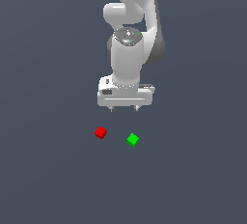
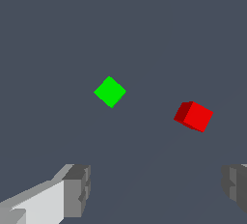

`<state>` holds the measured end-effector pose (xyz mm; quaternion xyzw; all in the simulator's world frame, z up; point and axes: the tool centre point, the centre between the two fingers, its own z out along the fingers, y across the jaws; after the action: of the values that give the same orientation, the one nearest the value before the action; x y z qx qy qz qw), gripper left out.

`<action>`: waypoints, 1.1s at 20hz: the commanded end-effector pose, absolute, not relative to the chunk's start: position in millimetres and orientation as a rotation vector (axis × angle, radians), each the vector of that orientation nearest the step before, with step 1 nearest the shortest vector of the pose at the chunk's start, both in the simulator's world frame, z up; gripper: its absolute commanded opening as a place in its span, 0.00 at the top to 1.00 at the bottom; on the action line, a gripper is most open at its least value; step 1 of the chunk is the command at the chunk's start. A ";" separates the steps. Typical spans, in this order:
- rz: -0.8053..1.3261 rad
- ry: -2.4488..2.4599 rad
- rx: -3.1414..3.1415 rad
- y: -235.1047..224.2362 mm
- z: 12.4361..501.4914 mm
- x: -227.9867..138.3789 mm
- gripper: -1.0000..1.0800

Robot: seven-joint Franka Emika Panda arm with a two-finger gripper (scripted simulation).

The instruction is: Stack the red cube on top of the green cube.

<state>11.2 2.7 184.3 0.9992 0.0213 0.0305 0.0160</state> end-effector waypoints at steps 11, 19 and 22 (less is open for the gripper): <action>0.078 -0.077 3.112 -17.6 163.3 22.0 0.04; 0.039 -0.402 3.100 -66.1 115.4 38.5 0.04; 0.024 -0.519 3.088 -83.8 98.3 41.5 0.04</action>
<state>39.7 -74.9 106.9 0.9891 -0.1466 0.0098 0.0065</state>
